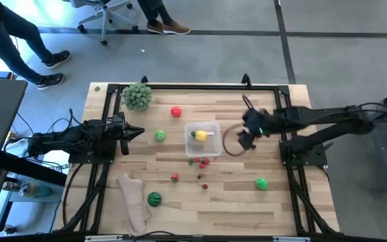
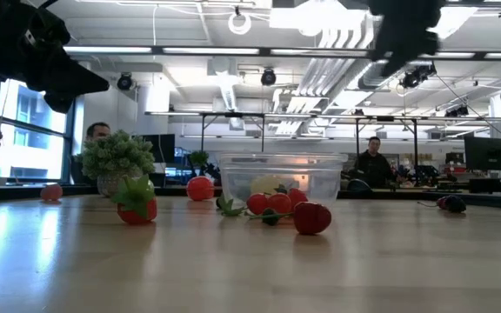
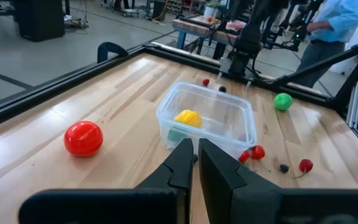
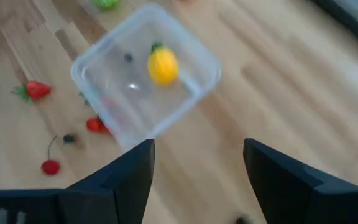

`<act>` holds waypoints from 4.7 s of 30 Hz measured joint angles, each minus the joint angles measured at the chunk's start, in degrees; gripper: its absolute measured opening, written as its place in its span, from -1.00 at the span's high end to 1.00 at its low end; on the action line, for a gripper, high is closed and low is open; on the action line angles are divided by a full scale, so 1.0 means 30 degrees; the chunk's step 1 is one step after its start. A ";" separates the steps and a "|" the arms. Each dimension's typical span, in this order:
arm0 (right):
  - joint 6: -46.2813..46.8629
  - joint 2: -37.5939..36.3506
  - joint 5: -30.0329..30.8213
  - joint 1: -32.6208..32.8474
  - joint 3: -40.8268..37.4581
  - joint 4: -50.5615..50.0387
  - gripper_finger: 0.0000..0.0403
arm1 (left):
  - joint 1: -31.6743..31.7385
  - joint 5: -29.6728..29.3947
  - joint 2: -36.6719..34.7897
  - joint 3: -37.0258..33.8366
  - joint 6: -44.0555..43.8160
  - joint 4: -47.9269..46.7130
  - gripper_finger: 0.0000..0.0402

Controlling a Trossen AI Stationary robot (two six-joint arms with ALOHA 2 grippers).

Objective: Pick and placing Produce into tupperware
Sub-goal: Put the green pear into the transparent container

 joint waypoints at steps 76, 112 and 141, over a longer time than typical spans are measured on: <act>2.0736 0.7907 -0.4364 1.3906 -0.5145 0.1808 -0.17 | 0.0001 -0.0004 0.0000 -0.0001 0.0076 -0.0137 0.92; 1.9899 0.8657 -0.3381 1.2886 -0.5196 0.1766 -0.08 | -0.0006 -0.0002 0.0002 0.0000 0.0076 -0.0144 0.92; 0.2832 0.7178 0.6295 0.8167 0.4149 0.0178 -0.07 | -0.0001 -0.0007 0.0005 -0.0004 0.0076 -0.0275 0.92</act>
